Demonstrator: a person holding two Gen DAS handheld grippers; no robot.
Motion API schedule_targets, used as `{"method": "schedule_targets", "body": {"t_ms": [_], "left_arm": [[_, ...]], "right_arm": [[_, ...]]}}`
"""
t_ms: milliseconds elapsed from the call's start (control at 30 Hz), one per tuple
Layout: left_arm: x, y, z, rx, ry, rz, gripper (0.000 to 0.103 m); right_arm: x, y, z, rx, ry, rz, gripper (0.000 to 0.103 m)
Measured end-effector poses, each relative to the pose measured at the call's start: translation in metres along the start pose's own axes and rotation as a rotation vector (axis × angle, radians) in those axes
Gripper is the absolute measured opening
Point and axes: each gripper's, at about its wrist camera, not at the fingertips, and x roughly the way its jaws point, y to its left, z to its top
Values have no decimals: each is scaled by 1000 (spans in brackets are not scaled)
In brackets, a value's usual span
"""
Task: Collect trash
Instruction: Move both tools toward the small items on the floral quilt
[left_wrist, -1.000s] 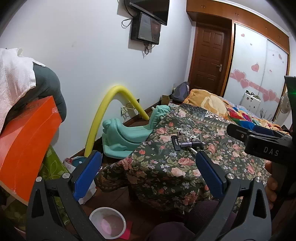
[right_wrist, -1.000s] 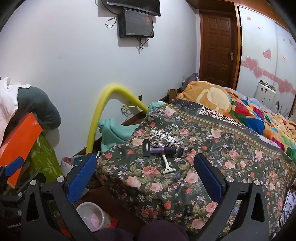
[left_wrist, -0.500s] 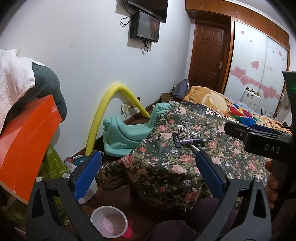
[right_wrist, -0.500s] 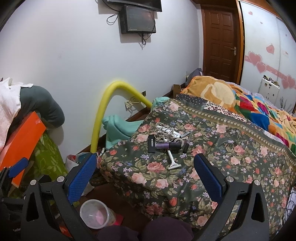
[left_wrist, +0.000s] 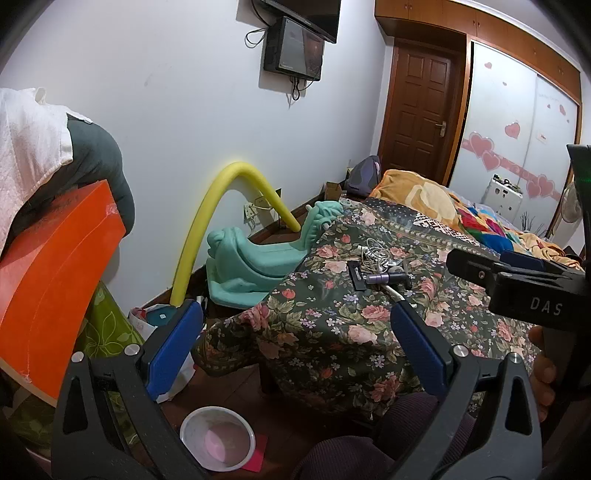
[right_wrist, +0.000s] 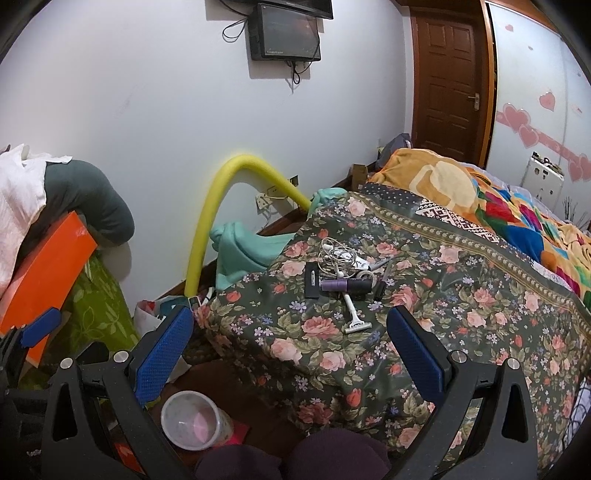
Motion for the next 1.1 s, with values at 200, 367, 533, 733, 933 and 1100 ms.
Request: {"method": "schedule_targets", "body": {"t_ms": [200,367,533,733,933,1100], "left_arm": [[1,4,-1,-7,-1,1,103],[1,3,-2,-4,2,-2,103],[1,1,-1,2,0,-6,103],[1,-1,1,6,1,-10,103],[1,-1,2,6,3,-10,103],[2,-2,4,9,7,-5,103]], "right_arm": [[0,0,0,-1,0,1,103],[-1,0,2,-2,0,-2,103],[-1,1,2,-2,0,-3,103],[-2,1,4,0,-2,-2,103],[-3,-1,5,4,-4,-2,103],[-3,-4,5,10,-3,1,103]]}}
